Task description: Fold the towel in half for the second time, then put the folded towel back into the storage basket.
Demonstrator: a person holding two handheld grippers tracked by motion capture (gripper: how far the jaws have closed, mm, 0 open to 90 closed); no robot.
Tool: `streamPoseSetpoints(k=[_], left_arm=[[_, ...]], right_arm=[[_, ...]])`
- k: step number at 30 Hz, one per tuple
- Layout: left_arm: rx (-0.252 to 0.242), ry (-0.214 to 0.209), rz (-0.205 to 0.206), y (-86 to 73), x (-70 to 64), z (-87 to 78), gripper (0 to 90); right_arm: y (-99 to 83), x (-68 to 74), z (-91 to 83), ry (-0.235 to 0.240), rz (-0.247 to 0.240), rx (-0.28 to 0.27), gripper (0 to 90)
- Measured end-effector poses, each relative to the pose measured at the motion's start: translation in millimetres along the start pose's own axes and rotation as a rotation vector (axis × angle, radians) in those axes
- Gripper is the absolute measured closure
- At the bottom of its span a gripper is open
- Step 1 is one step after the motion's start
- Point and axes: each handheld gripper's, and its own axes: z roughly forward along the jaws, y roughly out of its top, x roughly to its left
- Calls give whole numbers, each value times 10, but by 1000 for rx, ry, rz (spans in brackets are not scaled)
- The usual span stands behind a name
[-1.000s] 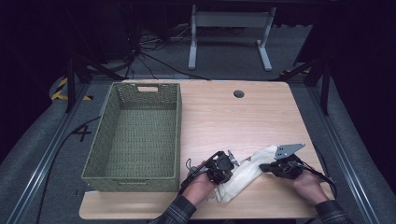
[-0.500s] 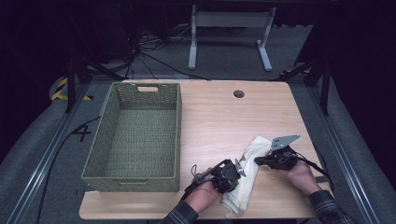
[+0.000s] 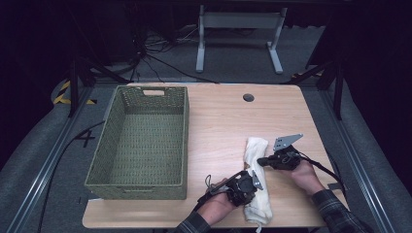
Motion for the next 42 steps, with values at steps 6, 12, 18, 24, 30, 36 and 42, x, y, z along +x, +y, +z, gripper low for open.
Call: streamPoseSetpoints(k=[6, 12, 18, 24, 30, 36, 42], left_arm=[[-22, -19, -20, -16, 40, -8, 863], [-41, 37, -57, -89, 154, -102, 781], [-48, 75, -140, -203, 327, -162, 581], [-53, 111, -200, -259, 420, -178, 470], [-51, 126, -230, -292, 477, -162, 412], [-56, 125, -243, -293, 485, -146, 356], [-49, 119, -231, -289, 479, -138, 340]], right_arm=[[-1, -13, -15, 0, -2, 0, 892], [9, 34, -166, 4, -19, -33, 793], [-48, 255, -297, 28, -37, -32, 652], [-88, 515, -356, 46, -62, -32, 524], [-111, 776, -276, 69, -113, -12, 398], [-82, 887, -118, 96, -167, 20, 289], [-94, 918, -3, 122, -221, 47, 221]])
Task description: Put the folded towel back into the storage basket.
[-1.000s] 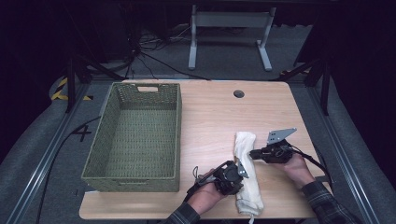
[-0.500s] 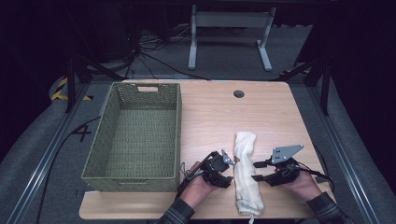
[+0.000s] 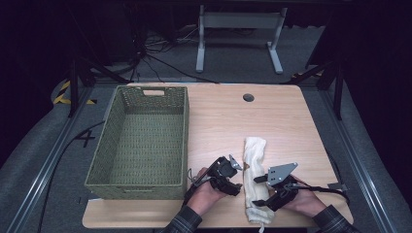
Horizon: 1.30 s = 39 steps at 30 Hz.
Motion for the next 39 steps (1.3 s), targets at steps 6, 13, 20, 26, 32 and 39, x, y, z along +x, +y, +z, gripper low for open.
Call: streamPoseSetpoints(k=[6, 13, 20, 26, 32, 39], left_arm=[[7, 0, 7, 0, 0, 10, 339], [10, -3, 8, 3, -2, 11, 339], [10, -3, 9, 14, -6, 9, 337], [-32, 1, 33, 75, -12, -19, 336], [-64, -10, 56, 219, 2, -40, 316], [-103, -30, 114, 471, 84, 8, 301]], right_arm=[[-19, 39, 63, -6, -60, 8, 175], [-34, 54, 37, 1, -67, 1, 321], [-46, 112, -13, 59, -92, -7, 746], [-47, 142, -23, 100, -106, 3, 812], [-38, 192, -31, 140, -135, 18, 813], [-37, 184, -34, 151, -124, 21, 810]])
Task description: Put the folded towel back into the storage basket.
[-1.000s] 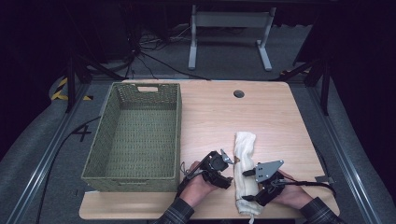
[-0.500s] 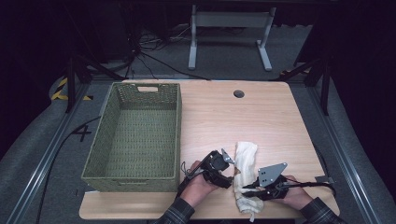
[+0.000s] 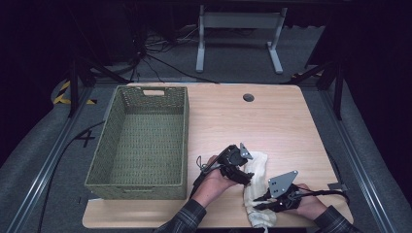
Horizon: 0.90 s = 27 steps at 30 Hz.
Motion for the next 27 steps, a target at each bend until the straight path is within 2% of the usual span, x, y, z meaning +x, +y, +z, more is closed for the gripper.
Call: streamPoseSetpoints(k=[2, 3, 6, 8, 10, 15, 19, 21, 26, 27], left_arm=[[6, -14, 14, 47, 41, 28, 301], [-7, -18, 17, 66, 67, 40, 301], [28, -42, 37, 148, 123, 97, 297], [15, -52, 48, 177, 145, 140, 295], [42, -45, 71, 206, 172, 193, 292], [48, -34, 59, 291, 287, 300, 292], [58, -36, 46, 353, 393, 457, 292], [81, -31, 70, 370, 411, 515, 292], [113, -38, 86, 382, 418, 609, 297], [116, -41, 77, 378, 415, 610, 300]], right_arm=[[0, 1, 0, 0, 3, 0, 810], [-1, -1, 0, 0, 4, -2, 810], [-2, -7, 1, 0, 8, -2, 809], [-1, -11, 0, 5, 14, -2, 808], [-2, -11, 0, 5, 15, -2, 808], [-2, -14, 1, 7, 15, -2, 807], [-3, -15, 2, 7, 18, -3, 807], [-3, -17, 2, 8, 22, -3, 807], [-4, -19, 2, 9, 25, -4, 806], [-4, -18, 1, 9, 26, -3, 807]])
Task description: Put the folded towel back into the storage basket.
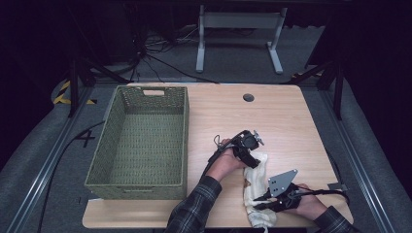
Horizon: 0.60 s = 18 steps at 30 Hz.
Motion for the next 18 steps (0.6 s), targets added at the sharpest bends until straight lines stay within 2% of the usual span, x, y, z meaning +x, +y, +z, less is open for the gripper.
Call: streamPoseSetpoints(k=[4, 8, 11, 12, 14, 17, 18], left_arm=[[5, -11, 0, -8, -3, 8, 319], [-21, -43, -10, -41, -4, 8, 395], [-15, -74, 21, -36, -18, -12, 522], [-19, -98, 31, -38, -21, -14, 596], [-21, -122, 23, -46, -34, -15, 722], [-20, -116, 11, -44, -63, -23, 792], [-17, -106, 19, -40, -74, -34, 797]], right_arm=[[1, -2, -1, 2, 8, 1, 806], [1, -3, -1, 1, 13, 2, 807], [1, -6, 0, 4, 15, 1, 807], [0, -8, 0, 5, 16, 0, 807], [1, -8, 0, 5, 18, 1, 807], [4, -11, 0, 5, 22, 2, 810], [7, -13, -1, 4, 22, 3, 810]])
